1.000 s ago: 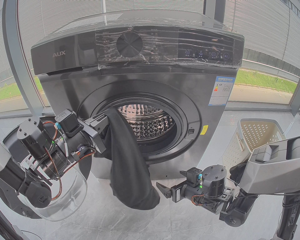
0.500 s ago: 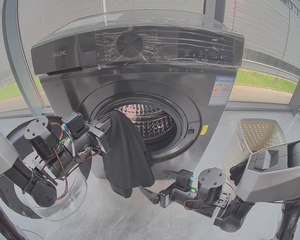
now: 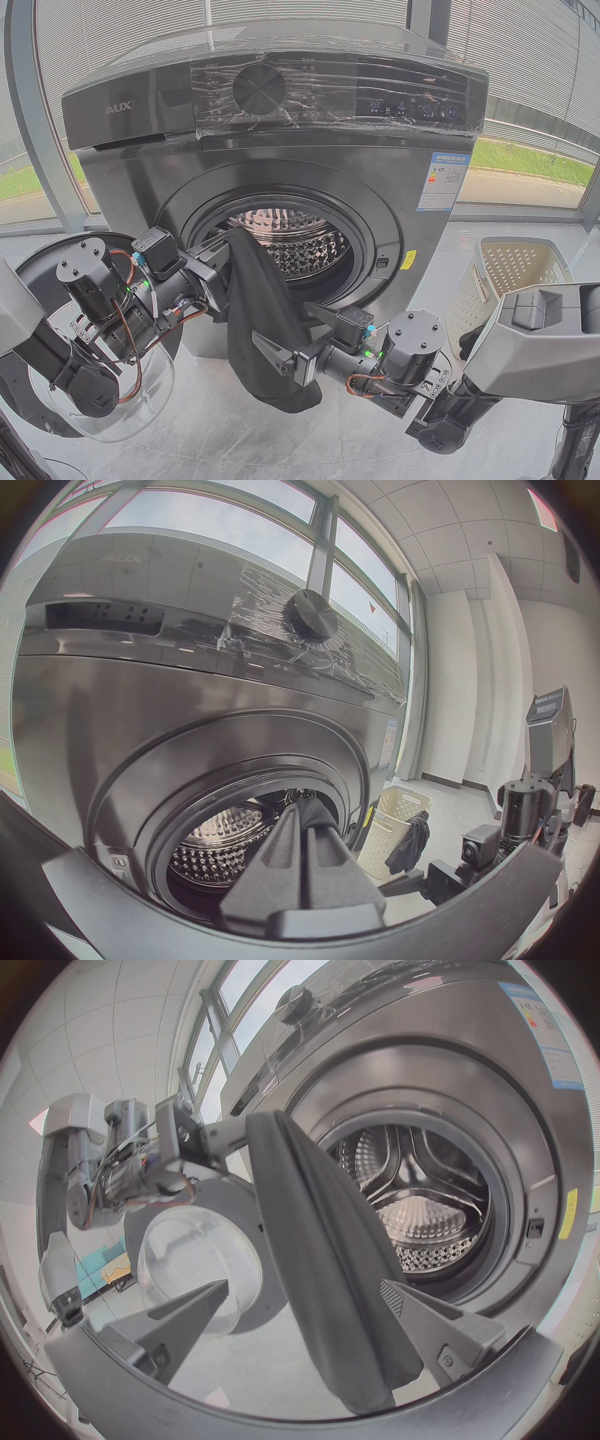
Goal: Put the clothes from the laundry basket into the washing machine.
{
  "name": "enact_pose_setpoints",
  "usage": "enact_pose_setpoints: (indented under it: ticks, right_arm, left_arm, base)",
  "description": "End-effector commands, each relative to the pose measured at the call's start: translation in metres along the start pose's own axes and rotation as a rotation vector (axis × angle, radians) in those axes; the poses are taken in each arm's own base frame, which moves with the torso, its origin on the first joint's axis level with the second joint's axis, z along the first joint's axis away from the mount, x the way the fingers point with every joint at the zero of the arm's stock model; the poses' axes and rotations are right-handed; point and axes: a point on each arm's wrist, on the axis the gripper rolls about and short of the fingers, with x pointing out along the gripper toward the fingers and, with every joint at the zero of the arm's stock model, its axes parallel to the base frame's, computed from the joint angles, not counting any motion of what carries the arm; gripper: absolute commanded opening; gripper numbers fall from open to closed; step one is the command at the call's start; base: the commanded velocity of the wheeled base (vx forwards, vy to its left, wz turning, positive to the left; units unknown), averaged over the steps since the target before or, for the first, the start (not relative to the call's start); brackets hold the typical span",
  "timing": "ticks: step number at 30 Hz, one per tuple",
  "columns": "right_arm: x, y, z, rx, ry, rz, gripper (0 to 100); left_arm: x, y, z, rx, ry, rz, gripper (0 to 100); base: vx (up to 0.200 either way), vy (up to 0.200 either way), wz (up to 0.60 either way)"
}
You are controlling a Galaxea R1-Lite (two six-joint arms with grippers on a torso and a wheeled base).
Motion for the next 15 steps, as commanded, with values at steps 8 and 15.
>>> enact_pose_setpoints:
  ticks: [8,15]
  right_arm:
    - [0.010,-0.004,0.013,0.003,-0.066,-0.029,100]
    - [-0.005,0.016,-0.006,0.000,0.028,0.054,100]
  left_arm:
    - [0.000,-0.002,-0.002,-0.004,0.006,-0.005,0]
    - [0.003,-0.001,-0.006,-0.006,0.017,0.001,0]
  base:
    - [0.000,0.000,0.00]
    - [0.000,0.000,0.00]
